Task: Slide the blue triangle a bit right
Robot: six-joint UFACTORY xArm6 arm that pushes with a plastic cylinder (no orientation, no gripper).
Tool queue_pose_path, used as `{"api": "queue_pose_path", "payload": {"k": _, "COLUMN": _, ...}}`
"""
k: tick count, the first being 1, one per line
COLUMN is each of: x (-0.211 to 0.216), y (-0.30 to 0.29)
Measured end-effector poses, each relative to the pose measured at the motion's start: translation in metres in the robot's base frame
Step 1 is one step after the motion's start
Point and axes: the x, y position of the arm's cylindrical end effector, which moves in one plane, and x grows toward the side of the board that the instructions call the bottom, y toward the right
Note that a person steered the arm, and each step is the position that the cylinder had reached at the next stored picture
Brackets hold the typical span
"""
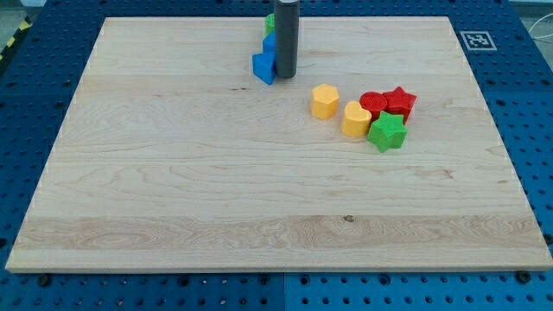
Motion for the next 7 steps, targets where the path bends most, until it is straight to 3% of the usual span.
{"api": "queue_pose_path", "payload": {"k": 1, "x": 0.001, "y": 0.044}}
{"api": "queue_pose_path", "payload": {"k": 2, "x": 0.044, "y": 0.069}}
{"api": "queue_pose_path", "payload": {"k": 3, "x": 0.094, "y": 0.047}}
{"api": "queue_pose_path", "payload": {"k": 4, "x": 0.096, "y": -0.02}}
{"api": "queue_pose_path", "payload": {"k": 6, "x": 0.018, "y": -0.078}}
{"api": "queue_pose_path", "payload": {"k": 7, "x": -0.007, "y": -0.068}}
